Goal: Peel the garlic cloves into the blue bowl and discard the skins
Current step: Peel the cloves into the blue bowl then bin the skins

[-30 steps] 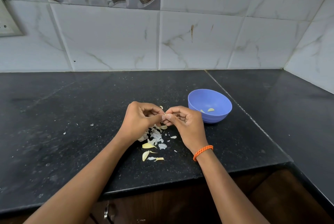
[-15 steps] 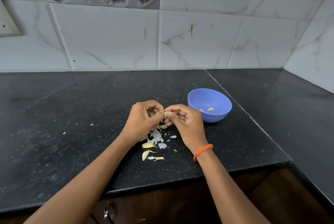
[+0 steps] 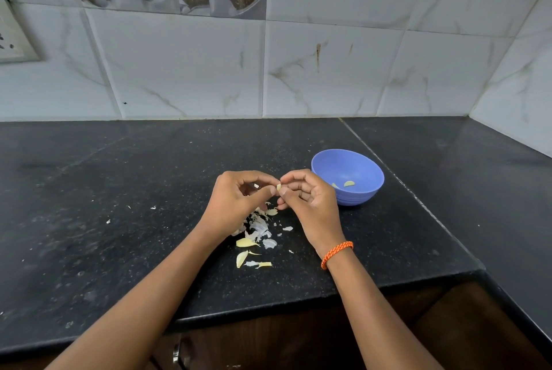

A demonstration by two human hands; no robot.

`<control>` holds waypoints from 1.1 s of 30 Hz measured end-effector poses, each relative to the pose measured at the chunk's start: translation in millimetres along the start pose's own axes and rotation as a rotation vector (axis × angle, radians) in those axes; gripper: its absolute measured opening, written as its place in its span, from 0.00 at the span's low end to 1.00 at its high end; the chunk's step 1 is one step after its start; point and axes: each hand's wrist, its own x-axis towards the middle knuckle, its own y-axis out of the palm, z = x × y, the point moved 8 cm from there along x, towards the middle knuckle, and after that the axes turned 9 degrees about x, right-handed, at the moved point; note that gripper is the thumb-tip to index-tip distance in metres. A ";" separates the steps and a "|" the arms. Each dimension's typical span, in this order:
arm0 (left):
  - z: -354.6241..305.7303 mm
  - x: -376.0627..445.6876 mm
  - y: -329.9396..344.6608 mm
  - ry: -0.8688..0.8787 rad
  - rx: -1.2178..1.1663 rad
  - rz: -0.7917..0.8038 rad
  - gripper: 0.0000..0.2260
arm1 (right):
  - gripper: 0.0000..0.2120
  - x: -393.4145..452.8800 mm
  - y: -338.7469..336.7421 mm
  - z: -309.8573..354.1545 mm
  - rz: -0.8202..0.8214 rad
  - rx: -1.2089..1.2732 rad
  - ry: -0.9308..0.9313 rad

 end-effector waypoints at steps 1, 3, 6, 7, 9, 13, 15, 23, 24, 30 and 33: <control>-1.2 0.2 -0.2 0.008 0.005 -0.004 0.04 | 0.05 -0.2 -0.6 0.4 -0.006 -0.009 -0.004; -2.2 0.4 -1.0 0.017 0.025 -0.017 0.03 | 0.04 -1.1 -0.9 1.6 -0.012 -0.036 -0.015; 0.5 -0.2 0.1 -0.002 0.031 -0.023 0.03 | 0.03 -1.9 -1.4 2.7 -0.013 -0.055 -0.028; 1.7 -0.3 0.4 -0.010 0.031 -0.022 0.03 | 0.03 -2.1 -1.5 2.9 -0.011 -0.057 -0.029; 3.7 -0.2 1.2 -0.017 0.034 -0.021 0.03 | 0.03 -2.4 -1.0 3.2 -0.011 -0.062 -0.032; 3.9 -0.1 3.0 0.002 0.110 -0.025 0.04 | 0.04 -3.3 -0.1 3.2 -0.028 -0.113 -0.053; 3.1 -0.4 3.5 0.021 0.164 -0.035 0.05 | 0.04 -3.1 1.2 3.1 -0.028 -0.150 -0.072; 2.5 -1.9 6.2 0.015 0.156 -0.067 0.05 | 0.02 -4.3 1.7 7.4 -0.050 -0.229 -0.131; 2.1 -2.5 6.5 0.005 0.130 -0.065 0.05 | 0.02 -4.0 1.0 8.2 -0.053 -0.228 -0.133; 5.2 -2.6 7.7 -0.016 0.050 -0.019 0.03 | 0.03 -4.1 -0.3 9.6 -0.064 -0.244 -0.164; 5.2 -2.3 8.0 -0.021 0.049 -0.022 0.01 | 0.04 -4.4 0.4 8.9 -0.056 -0.251 -0.161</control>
